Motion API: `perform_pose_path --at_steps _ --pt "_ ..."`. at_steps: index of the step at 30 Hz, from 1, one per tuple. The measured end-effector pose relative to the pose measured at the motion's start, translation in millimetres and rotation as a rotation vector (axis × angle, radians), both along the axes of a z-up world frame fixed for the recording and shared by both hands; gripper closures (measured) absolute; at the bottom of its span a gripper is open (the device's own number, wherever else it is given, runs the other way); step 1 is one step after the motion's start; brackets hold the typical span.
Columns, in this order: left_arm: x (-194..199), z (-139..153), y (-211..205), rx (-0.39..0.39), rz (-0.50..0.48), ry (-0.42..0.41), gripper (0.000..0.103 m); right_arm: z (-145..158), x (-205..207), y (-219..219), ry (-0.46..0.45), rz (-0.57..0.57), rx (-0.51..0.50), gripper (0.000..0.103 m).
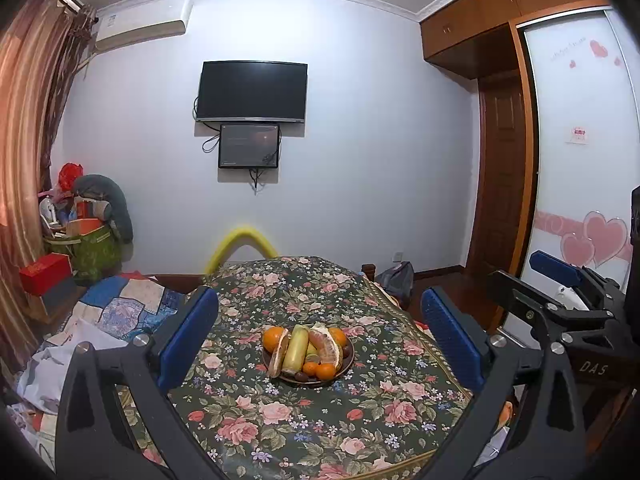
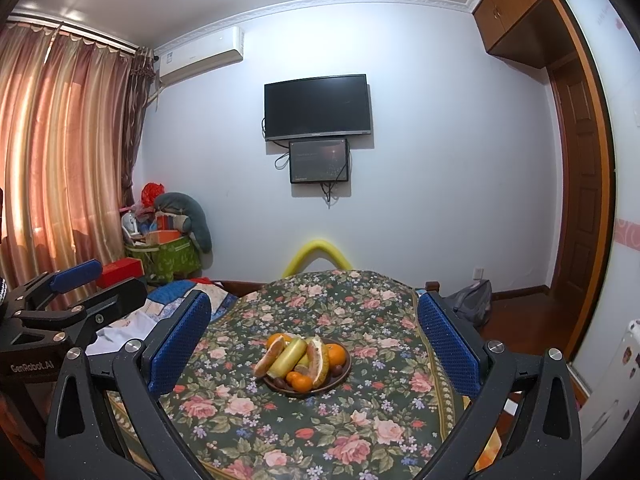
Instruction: Organize fruits
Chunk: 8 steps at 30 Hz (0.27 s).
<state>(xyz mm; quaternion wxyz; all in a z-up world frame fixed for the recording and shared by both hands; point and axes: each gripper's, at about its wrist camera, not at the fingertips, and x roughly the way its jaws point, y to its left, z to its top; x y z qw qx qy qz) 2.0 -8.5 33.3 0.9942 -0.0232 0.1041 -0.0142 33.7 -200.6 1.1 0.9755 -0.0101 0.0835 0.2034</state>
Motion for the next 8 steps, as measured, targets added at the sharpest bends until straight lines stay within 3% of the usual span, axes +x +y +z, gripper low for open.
perform_pose_path --at_steps 8 --pt "3.3 -3.1 0.6 -0.003 -0.001 0.01 0.0 0.6 1.2 -0.3 0.003 -0.003 0.001 0.0"
